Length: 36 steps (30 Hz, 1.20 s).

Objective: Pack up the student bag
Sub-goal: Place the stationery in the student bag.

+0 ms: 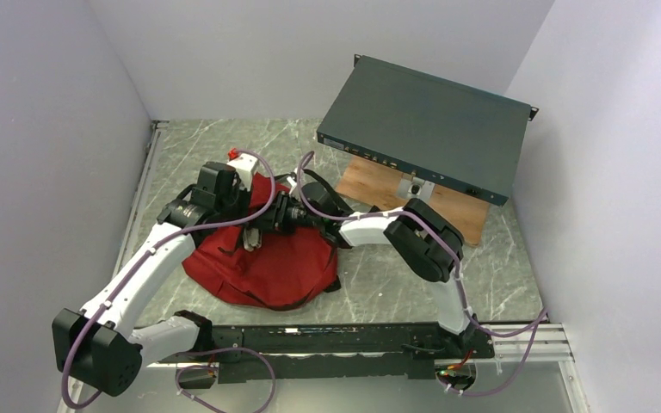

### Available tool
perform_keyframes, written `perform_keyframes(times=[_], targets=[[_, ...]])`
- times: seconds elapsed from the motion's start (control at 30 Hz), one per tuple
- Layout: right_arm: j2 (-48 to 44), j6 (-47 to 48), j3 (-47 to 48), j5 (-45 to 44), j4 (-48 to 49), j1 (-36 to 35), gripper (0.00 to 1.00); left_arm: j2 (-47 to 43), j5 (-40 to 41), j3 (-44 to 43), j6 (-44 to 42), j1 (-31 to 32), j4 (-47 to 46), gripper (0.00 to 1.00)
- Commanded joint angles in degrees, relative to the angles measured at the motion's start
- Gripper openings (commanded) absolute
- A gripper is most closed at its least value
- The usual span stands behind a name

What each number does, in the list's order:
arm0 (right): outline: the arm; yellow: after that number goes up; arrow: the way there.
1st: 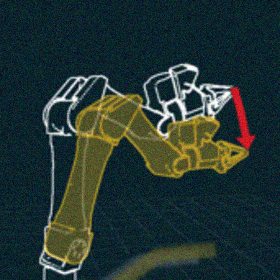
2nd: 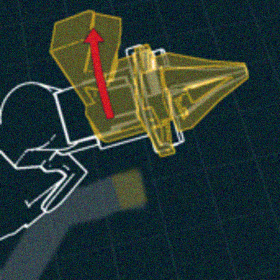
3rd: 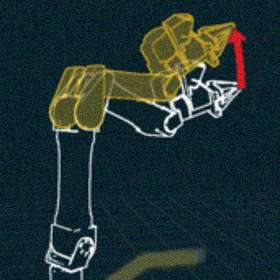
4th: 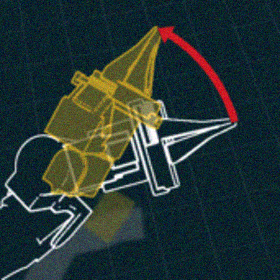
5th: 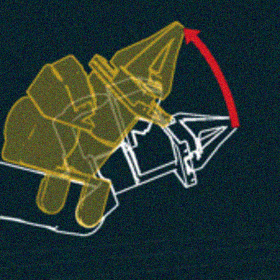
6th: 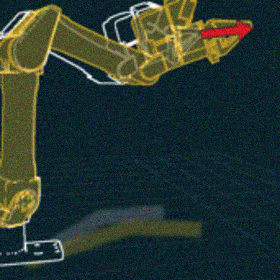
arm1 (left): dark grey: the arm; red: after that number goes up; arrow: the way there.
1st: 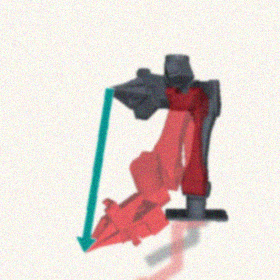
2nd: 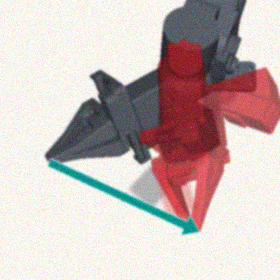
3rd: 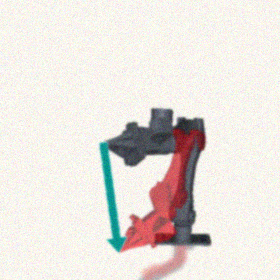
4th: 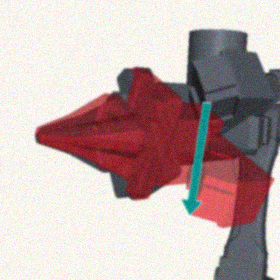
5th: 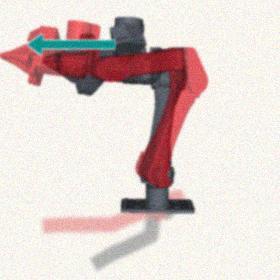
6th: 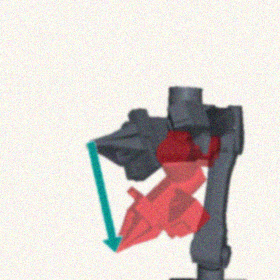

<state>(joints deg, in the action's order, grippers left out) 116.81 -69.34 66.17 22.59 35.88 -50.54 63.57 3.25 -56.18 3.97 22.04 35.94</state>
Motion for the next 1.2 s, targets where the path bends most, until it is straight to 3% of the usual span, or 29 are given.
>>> perform_keyframes(times=[0.0, 0.33, 0.57, 0.87, 0.97, 1.1, 1.17], targets=[[1.6, 4.6, 5.5, -6.2, 11.3, 1.6, 0.00, -2.2, -1.9, -0.1, 0.5, 0.2, -2.0, 0.00], [10.3, 4.0, 6.6, -10.2, 34.3, 1.6, 0.00, -1.4, -2.3, 0.1, 0.3, 0.2, -2.0, 0.00], [5.2, -9.1, 4.2, -8.6, 33.2, 3.4, 0.03, -1.4, 0.7, -0.2, 0.2, 0.1, -1.4, 0.00], [11.4, -25.8, 7.1, -12.9, 41.6, 1.9, 0.04, -0.2, 0.6, -0.1, 0.0, 0.1, -1.3, 0.00], [8.7, -22.8, 6.8, -15.6, 36.4, 1.0, 0.05, 0.1, 0.6, -0.1, 0.1, 0.1, -1.5, 0.00], [6.0, -12.2, 12.6, -13.9, 13.5, -0.2, 0.15, 0.2, 0.8, 0.1, 0.1, 0.1, -1.6, 0.00], [6.9, -9.4, 13.0, -10.6, 10.2, -0.2, 0.20, 0.2, 2.2, 0.2, 0.1, 0.1, -1.5, 0.00]])
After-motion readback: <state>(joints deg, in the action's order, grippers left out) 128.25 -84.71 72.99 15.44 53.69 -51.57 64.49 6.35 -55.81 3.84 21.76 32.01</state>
